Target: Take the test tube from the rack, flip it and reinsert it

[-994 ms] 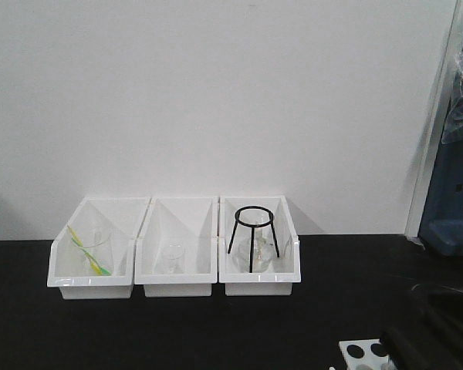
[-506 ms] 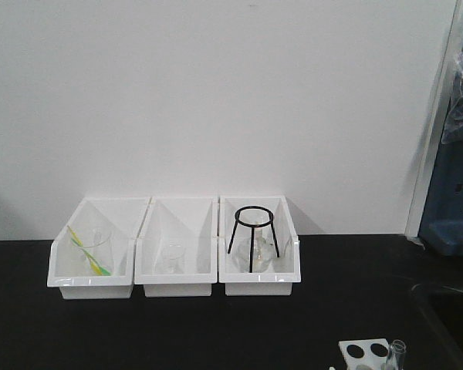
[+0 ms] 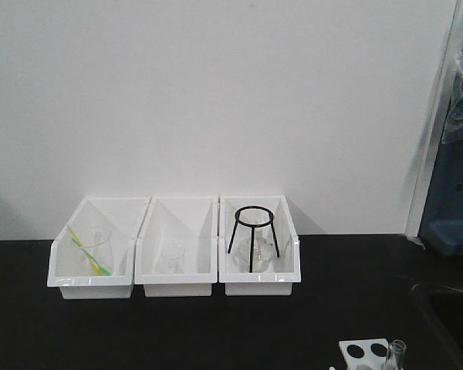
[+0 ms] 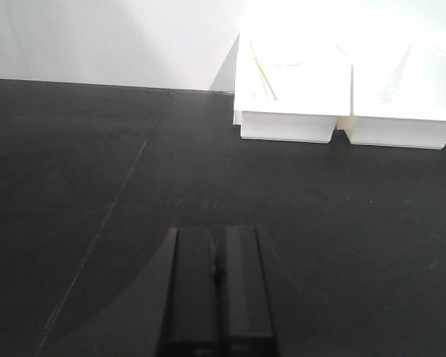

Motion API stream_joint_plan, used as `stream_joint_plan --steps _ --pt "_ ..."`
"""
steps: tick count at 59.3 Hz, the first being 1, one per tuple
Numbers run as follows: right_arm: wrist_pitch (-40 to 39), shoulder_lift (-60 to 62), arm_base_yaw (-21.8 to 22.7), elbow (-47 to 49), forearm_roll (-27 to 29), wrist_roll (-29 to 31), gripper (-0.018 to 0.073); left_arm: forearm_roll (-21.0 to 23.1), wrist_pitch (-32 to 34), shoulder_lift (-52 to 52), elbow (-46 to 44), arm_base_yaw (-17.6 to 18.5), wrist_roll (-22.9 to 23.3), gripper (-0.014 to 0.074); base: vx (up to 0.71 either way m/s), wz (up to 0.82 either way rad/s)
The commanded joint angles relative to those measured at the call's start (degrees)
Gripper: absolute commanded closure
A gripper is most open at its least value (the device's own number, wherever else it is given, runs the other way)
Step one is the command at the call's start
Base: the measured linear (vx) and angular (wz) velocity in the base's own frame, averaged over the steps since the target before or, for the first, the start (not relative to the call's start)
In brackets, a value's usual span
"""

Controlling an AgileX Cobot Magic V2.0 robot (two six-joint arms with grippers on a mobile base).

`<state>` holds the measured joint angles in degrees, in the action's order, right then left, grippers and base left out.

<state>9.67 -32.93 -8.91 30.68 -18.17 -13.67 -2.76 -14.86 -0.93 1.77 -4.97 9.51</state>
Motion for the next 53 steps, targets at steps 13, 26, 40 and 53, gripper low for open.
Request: stream_joint_plan --steps 13,26,40,53 --pt "-4.3 -0.1 0.4 2.1 -0.5 0.4 0.0571 0.3 4.5 -0.6 0.1 0.4 0.0 0.0603 0.0 0.0" --pt "-3.1 7.3 0.4 -3.4 11.2 8.1 0.0571 0.3 4.5 -0.6 0.1 0.4 0.0 0.0603 0.0 0.0" --pt "-3.0 24.4 0.5 -21.5 16.2 14.8 0.0571 0.3 4.5 -0.6 0.1 0.4 0.0 0.0603 0.0 0.0" --pt "-4.6 34.0 4.4 -32.0 17.4 13.2 0.0571 0.3 4.5 -0.7 0.1 0.4 0.0 0.0603 0.0 0.0"
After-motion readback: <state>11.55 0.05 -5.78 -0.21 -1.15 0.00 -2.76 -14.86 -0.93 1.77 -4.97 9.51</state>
